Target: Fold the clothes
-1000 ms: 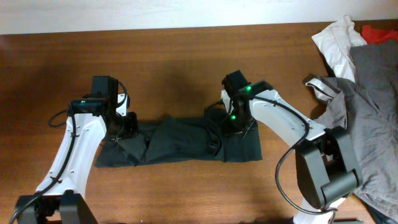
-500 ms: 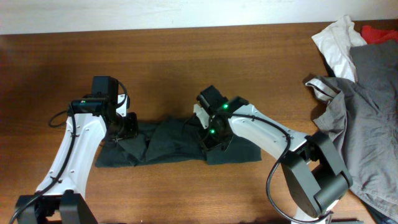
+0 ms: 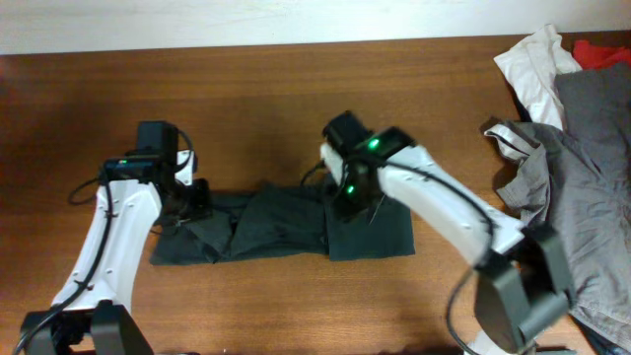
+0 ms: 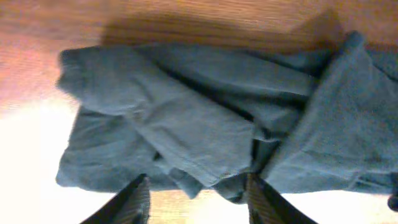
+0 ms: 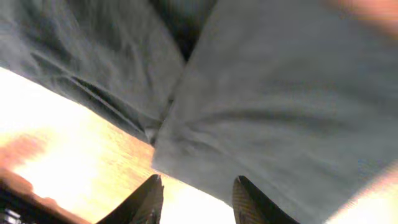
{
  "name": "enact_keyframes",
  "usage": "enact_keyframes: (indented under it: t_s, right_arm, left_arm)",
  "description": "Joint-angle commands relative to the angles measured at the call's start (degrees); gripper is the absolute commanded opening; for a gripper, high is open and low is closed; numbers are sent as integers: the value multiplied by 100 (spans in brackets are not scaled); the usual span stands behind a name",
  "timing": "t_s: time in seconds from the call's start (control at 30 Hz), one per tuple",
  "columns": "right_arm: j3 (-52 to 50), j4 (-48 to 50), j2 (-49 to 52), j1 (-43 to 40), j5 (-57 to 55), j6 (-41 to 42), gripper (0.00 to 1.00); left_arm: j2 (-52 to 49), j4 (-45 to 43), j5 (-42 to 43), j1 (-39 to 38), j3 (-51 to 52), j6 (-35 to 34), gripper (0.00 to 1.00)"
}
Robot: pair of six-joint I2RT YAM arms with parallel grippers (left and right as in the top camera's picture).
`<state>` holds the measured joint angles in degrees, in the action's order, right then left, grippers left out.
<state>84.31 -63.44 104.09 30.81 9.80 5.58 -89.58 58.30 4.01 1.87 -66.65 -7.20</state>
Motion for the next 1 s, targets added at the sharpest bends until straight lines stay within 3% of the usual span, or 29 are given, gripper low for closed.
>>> enact_keyframes:
  t_s: [0.0,0.3,0.43,0.83,0.9,0.97]
  right_arm:
    - [498,-380,-472,-334,-713,-87,42]
    - [533,-739,-586,-1036,-726,-85,42]
    - [531,-837,-586,-1097,-732,-87,43]
    - [531,-898,-586,-1097,-728,-83,44]
    - [531,-918,-586,-1097,-730,-66,44]
    - [531,-920,-586,-1097,-728,-63,44]
  left_arm:
    - [-7,87,-76,457,-20,39,56]
    - [-234,-42,70,944,22,87,73]
    - [-669,-267,90,1080,24,369,77]
    - [-2170,-723,590,1180,24,815,79]
    - [-2413,-704,662,1180,24,815,77]
    - [-2599,-664,785,1178,24,815,69]
